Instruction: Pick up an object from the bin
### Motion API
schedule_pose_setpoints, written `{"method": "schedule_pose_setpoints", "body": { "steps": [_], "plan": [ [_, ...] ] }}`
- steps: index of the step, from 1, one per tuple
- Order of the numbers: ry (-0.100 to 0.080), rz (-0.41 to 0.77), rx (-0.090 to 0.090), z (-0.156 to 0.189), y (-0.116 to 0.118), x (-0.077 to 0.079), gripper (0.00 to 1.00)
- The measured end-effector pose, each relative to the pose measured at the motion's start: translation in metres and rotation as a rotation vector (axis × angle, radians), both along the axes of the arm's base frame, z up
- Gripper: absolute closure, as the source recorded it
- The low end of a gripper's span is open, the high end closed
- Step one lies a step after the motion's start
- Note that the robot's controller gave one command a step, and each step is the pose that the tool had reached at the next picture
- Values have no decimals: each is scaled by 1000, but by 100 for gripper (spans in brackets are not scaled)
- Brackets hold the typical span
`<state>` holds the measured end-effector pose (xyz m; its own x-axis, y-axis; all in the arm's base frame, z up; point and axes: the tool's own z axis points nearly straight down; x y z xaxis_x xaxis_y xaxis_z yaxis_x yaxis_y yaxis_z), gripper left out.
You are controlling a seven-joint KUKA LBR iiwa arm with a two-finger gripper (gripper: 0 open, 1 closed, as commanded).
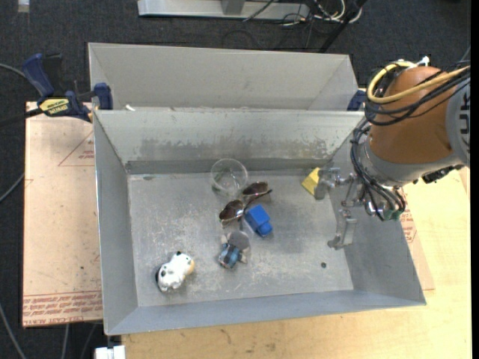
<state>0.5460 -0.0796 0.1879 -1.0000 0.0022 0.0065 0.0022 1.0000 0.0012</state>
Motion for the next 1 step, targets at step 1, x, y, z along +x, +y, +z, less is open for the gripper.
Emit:
{"method": "schedule_pose_setpoints", "body": {
  "steps": [1],
  "plan": [
    [-7,2,-1,5,0,1,0]
  ]
}}
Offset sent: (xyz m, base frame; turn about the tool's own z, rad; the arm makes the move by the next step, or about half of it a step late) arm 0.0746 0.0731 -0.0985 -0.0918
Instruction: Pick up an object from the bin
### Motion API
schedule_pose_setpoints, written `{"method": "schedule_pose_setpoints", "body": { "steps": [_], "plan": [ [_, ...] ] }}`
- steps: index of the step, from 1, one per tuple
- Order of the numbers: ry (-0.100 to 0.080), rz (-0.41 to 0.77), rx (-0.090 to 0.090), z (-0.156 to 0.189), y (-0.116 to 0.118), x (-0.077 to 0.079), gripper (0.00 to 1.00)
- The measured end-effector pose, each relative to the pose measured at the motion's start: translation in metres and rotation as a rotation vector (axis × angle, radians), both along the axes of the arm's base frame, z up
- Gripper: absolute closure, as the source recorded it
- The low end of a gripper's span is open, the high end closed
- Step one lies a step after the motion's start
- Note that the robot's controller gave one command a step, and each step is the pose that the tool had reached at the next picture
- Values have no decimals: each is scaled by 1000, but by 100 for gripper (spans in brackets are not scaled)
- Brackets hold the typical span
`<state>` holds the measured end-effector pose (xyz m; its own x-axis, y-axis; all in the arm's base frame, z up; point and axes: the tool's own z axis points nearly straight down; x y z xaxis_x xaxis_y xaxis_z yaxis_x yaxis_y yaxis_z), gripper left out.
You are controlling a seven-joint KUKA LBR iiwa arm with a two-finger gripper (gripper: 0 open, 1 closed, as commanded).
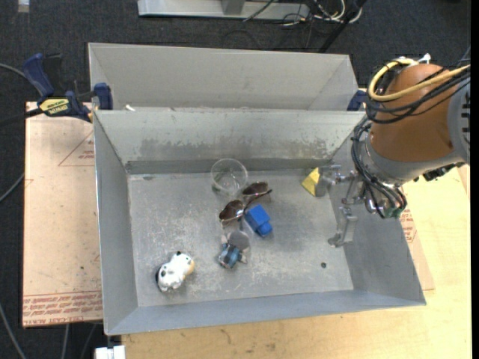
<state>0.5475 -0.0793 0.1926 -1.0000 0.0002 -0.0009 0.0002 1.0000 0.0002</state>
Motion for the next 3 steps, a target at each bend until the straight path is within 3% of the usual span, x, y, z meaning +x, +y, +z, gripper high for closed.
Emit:
{"method": "schedule_pose_setpoints", "body": {
  "steps": [1,2,3],
  "plan": [
    [-13,34,-3,-36,27,33,0],
    [-2,200,2,-84,42,12,0],
    [3,212,1,-99,56,-10,0]
  ]
}}
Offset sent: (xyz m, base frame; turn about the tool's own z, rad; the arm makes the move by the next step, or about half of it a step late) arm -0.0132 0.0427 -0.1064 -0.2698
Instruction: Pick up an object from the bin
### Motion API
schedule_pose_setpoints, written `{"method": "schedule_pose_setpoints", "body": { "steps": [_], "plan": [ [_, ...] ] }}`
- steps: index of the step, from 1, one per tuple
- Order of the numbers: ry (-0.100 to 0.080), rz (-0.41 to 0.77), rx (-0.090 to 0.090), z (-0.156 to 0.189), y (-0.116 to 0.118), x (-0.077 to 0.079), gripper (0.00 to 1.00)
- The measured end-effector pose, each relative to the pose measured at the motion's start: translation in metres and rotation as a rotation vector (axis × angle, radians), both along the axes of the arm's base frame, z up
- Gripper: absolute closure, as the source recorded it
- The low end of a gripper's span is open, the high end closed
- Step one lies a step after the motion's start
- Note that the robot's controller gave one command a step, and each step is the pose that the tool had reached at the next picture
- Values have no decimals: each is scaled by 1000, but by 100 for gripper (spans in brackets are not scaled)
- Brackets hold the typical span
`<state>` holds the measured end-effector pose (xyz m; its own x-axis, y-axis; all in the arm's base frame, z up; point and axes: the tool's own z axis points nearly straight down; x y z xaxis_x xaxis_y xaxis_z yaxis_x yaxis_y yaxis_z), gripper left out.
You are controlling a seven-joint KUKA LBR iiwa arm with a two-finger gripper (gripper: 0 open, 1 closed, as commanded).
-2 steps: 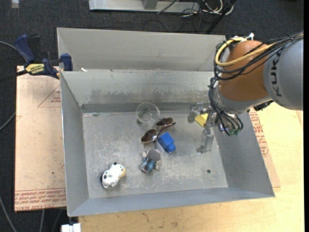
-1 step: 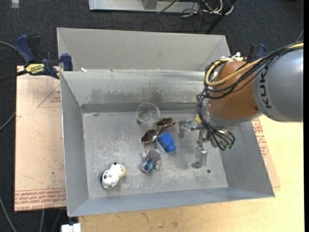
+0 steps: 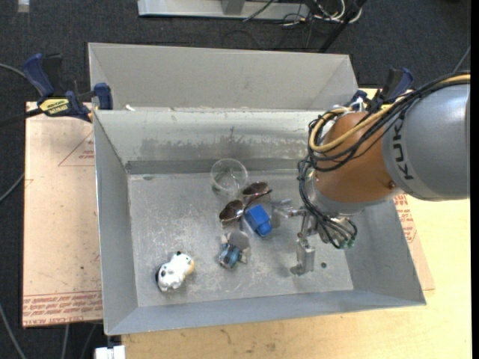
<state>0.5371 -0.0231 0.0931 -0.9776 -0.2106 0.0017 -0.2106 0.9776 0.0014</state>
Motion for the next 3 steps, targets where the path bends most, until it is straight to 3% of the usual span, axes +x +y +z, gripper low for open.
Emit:
{"method": "schedule_pose_setpoints", "body": {
  "steps": [1,2,3],
  "plan": [
    [-1,-56,0,-1,4,-1,0],
    [-5,-146,0,-5,17,13,0],
    [-7,147,-1,-4,49,1,0]
  ]
}}
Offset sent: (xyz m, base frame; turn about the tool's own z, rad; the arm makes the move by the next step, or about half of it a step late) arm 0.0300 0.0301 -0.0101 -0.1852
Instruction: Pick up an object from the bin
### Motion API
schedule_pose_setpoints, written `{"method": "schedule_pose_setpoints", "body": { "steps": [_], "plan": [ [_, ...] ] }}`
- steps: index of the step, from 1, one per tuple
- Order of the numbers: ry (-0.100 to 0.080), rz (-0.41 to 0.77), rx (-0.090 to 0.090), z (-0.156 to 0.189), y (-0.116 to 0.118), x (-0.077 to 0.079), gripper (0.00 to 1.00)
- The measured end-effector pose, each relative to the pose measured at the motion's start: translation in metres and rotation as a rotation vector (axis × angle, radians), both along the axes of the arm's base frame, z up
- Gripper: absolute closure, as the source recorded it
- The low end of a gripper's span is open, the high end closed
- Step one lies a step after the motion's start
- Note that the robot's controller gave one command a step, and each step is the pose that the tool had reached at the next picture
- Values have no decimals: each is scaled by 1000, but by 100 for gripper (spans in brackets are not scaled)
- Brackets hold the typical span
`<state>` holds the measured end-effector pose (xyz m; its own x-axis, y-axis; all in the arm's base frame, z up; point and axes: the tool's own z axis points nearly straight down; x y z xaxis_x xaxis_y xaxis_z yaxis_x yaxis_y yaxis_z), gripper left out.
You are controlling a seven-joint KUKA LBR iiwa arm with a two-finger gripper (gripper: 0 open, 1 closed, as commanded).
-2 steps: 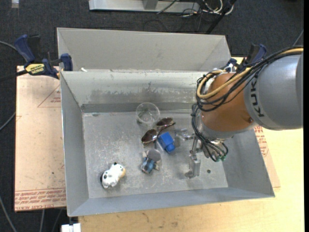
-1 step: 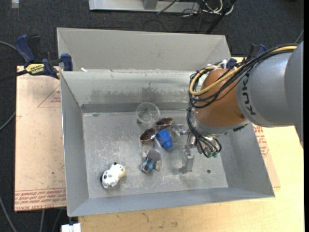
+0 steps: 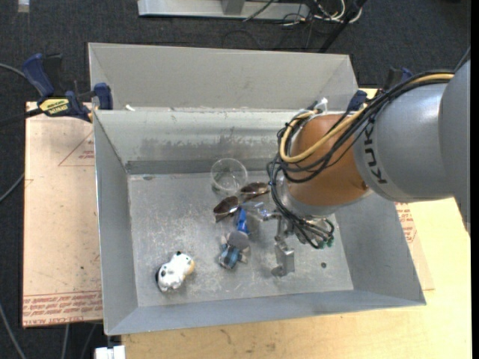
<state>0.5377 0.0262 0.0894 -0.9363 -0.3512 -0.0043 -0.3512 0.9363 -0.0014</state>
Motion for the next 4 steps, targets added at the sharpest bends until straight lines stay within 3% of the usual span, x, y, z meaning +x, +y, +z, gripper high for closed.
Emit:
{"method": "schedule_pose_setpoints", "body": {
  "steps": [1,2,3,4],
  "plan": [
    [0,-121,3,-9,19,15,0],
    [-4,-89,2,-13,42,20,0],
    [5,-38,2,-20,75,-31,100],
    [5,-38,1,-20,75,-31,0]
  ]
}}
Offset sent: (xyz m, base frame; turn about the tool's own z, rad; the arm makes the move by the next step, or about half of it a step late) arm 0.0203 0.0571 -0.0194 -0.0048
